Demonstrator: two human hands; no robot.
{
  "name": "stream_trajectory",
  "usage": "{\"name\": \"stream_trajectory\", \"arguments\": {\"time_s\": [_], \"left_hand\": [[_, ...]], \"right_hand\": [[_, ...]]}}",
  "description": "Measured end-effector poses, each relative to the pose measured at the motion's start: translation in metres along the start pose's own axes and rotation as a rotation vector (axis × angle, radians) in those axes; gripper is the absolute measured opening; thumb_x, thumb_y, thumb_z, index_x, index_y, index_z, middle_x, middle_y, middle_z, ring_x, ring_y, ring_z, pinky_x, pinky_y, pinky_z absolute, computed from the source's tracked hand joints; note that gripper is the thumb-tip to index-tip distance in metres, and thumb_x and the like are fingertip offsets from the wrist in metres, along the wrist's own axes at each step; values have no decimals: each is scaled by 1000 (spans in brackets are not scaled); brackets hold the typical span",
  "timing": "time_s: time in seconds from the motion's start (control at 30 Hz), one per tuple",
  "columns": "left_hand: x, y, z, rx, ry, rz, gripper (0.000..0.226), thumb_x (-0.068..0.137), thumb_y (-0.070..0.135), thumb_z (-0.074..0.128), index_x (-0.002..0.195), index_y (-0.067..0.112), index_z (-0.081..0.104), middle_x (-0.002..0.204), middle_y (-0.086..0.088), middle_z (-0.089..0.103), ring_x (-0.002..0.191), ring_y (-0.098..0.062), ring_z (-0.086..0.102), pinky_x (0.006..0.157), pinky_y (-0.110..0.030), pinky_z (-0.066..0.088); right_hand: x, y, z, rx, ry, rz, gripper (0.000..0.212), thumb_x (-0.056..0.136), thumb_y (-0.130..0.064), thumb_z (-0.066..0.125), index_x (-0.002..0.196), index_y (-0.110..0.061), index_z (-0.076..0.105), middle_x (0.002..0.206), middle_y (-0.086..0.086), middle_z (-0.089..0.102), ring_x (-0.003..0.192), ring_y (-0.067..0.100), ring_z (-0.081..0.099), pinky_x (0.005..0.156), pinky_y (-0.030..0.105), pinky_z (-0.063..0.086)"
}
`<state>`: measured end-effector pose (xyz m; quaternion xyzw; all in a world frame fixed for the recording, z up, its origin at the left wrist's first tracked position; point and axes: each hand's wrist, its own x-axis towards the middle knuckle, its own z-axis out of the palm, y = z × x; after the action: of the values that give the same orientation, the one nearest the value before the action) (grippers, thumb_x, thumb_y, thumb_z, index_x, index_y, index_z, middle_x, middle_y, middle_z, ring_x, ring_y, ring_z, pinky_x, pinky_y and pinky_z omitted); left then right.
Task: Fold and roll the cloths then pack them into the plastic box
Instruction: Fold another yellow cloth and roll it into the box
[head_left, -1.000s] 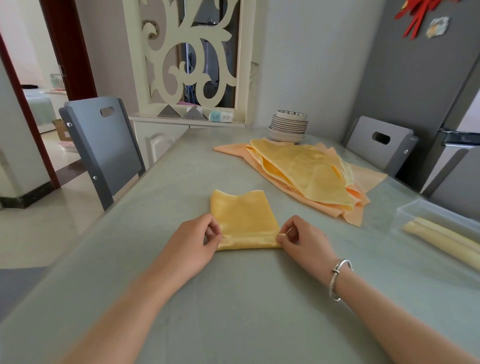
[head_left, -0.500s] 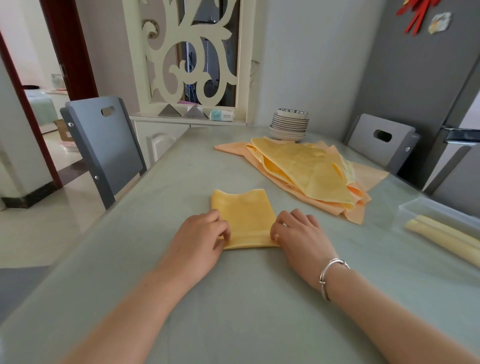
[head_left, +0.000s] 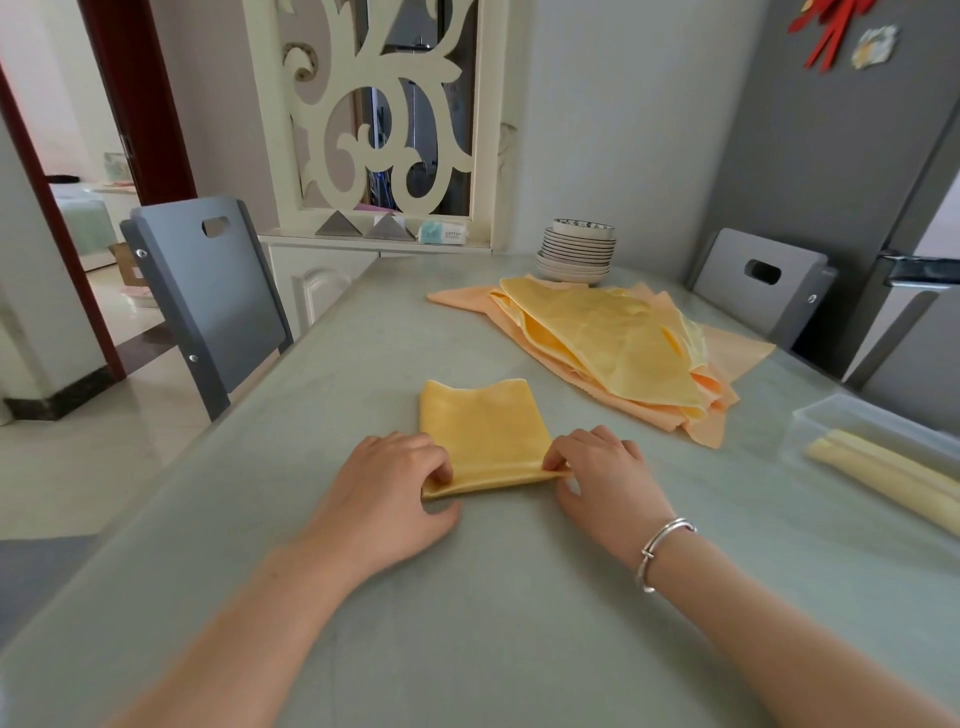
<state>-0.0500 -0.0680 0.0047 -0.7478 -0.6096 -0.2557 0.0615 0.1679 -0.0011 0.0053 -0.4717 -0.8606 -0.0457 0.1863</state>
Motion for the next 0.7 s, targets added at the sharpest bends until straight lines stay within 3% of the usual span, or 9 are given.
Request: {"name": "stream_trajectory", "arguments": {"time_s": [0.13,0.27,0.33,0.47,0.6,0.7], "left_hand": [[0,-3,5,-86,23,-121,6,78,22,64,79,27,61,78,16,55,78,-9,51,75,-26,39],[3,-6,12,-333,61,-333,6,82,22,68,78,24,63,68,16,55,63,-4,46,59,-17,34],[6,-7,17,-447,70,-436,7,81,21,70,81,19,63,69,13,56,61,-4,49,55,-14,33],[9,-8,23,-463,50,-509,16,80,24,71,79,24,55,72,10,59,64,-8,53,63,-27,39],[7,-4,23,-355,64,-443,22,80,25,69,83,25,47,70,10,55,67,-11,52,67,-32,41],[6,1,19,-147,103,-314,23,83,26,65,88,23,44,69,9,50,76,-17,52,71,-35,41]], "right_hand": [[0,6,3,333,-10,170,11,85,-19,54,88,-28,59,88,-11,60,91,14,50,79,28,40],[-5,15,2,554,-12,228,8,85,-21,61,81,-28,65,77,-12,59,66,3,46,60,19,34],[-4,16,5,554,-9,239,8,86,-23,61,82,-29,64,75,-13,56,70,7,45,63,22,34],[2,12,9,471,-2,258,0,89,-31,57,88,-30,57,76,-14,55,88,13,47,80,30,38],[6,10,9,350,5,228,17,88,-34,59,98,-27,47,76,-12,51,89,13,44,79,29,32],[7,7,6,175,77,129,21,89,-31,57,105,-27,45,92,-10,41,97,14,40,83,28,32]]}}
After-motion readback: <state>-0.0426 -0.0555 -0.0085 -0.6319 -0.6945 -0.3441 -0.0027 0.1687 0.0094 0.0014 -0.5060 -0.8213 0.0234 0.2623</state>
